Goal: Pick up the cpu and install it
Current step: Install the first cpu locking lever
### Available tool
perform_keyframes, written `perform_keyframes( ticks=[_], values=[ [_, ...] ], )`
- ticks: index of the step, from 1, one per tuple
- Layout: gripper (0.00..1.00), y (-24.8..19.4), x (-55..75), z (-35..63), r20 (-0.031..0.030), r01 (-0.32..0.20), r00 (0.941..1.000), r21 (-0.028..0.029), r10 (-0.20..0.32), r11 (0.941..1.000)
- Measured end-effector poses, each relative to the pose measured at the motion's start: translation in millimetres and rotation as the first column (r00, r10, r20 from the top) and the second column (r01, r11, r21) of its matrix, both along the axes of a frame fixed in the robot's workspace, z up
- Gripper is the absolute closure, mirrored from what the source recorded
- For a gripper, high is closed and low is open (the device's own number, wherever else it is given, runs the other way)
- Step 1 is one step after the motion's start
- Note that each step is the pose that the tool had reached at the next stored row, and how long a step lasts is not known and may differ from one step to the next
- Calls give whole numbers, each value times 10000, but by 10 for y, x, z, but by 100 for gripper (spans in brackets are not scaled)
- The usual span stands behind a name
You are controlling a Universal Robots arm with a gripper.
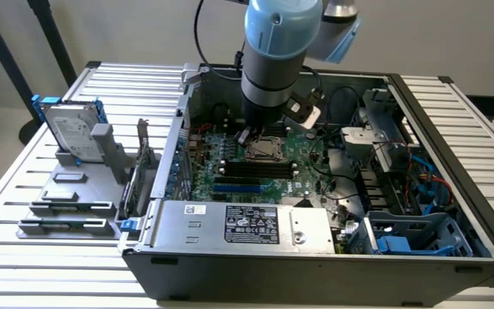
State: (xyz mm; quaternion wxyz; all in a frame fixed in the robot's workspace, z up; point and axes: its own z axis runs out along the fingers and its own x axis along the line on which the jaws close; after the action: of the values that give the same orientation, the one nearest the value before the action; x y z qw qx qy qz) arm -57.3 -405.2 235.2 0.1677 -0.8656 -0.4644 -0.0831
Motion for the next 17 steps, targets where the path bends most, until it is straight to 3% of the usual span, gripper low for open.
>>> perform_keyframes(
  ticks=[5, 8, 13, 17],
  values=[
    [89, -162, -17, 109, -7, 2, 10000, 7, -2, 10000],
    [89, -250, -23, 151, -41, 5, 10000, 10, -5, 10000],
    [89, -263, -47, 143, -129, 67, 9999, 10, -67, 10000],
    [89, -263, -76, 111, -213, 154, 9997, -22, -155, 9999]
  ],
)
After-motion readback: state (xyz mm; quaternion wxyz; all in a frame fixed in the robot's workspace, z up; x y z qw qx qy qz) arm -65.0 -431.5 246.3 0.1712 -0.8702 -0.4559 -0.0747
